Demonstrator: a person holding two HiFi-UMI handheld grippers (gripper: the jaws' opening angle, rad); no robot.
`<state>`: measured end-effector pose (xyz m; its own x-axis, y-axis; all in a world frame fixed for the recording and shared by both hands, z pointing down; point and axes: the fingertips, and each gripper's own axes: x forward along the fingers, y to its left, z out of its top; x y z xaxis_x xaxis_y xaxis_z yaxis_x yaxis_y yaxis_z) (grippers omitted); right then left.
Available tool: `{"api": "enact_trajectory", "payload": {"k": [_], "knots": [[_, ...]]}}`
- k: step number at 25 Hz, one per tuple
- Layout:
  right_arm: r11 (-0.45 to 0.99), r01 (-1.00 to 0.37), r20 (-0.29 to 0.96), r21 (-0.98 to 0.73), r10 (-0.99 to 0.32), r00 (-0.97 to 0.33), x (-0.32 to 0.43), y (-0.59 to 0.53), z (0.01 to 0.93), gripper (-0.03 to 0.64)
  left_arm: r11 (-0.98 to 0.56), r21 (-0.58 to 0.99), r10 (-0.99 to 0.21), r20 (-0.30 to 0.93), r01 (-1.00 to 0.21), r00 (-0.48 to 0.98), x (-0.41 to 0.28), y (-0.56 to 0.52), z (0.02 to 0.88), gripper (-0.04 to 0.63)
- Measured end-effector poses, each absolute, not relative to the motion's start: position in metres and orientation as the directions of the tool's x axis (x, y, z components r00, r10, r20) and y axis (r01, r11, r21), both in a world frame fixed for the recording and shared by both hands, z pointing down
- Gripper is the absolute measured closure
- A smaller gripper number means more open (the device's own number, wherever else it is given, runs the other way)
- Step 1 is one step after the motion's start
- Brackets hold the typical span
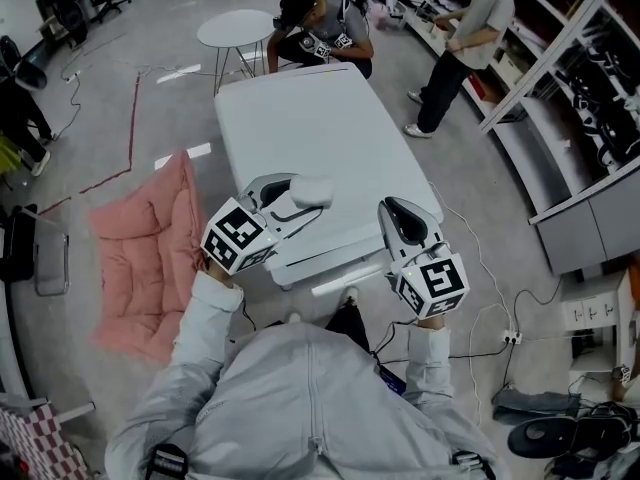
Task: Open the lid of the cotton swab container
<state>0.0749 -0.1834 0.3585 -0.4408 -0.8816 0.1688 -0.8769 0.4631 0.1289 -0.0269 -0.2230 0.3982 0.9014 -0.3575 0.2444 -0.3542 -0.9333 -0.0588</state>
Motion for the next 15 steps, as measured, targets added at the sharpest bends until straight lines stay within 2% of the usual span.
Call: {"api": "enact_trajectory", "payload": {"k": [10, 11, 13, 15], "knots": [[0.646, -0.736, 0.249, 0.204, -0.761, -0.599, 0.045, -0.173, 0.377, 0.577, -0.958, -0.081, -0.285, 0.343, -0.274, 0.895, -0.008, -0.208, 0.434, 0.330], [0.666, -0.715, 0.267, 0.213, -0.743, -0.613, 0.041, -0.170, 0.380, 0.566, -0.959, -0.087, -0.284, 0.357, -0.271, 0.890, -0.007, -0.206, 0.438, 0.330], [0.705, -0.666, 0.315, 0.244, -0.707, -0.634, 0.030, -0.166, 0.389, 0.492, -0.958, -0.106, -0.285, 0.389, -0.265, 0.876, -0.008, -0.204, 0.448, 0.330], [0.730, -0.627, 0.362, 0.272, -0.682, -0.636, 0.021, -0.163, 0.398, 0.469, -0.958, -0.130, -0.288, 0.421, -0.257, 0.860, -0.008, -0.202, 0.457, 0.330]]}}
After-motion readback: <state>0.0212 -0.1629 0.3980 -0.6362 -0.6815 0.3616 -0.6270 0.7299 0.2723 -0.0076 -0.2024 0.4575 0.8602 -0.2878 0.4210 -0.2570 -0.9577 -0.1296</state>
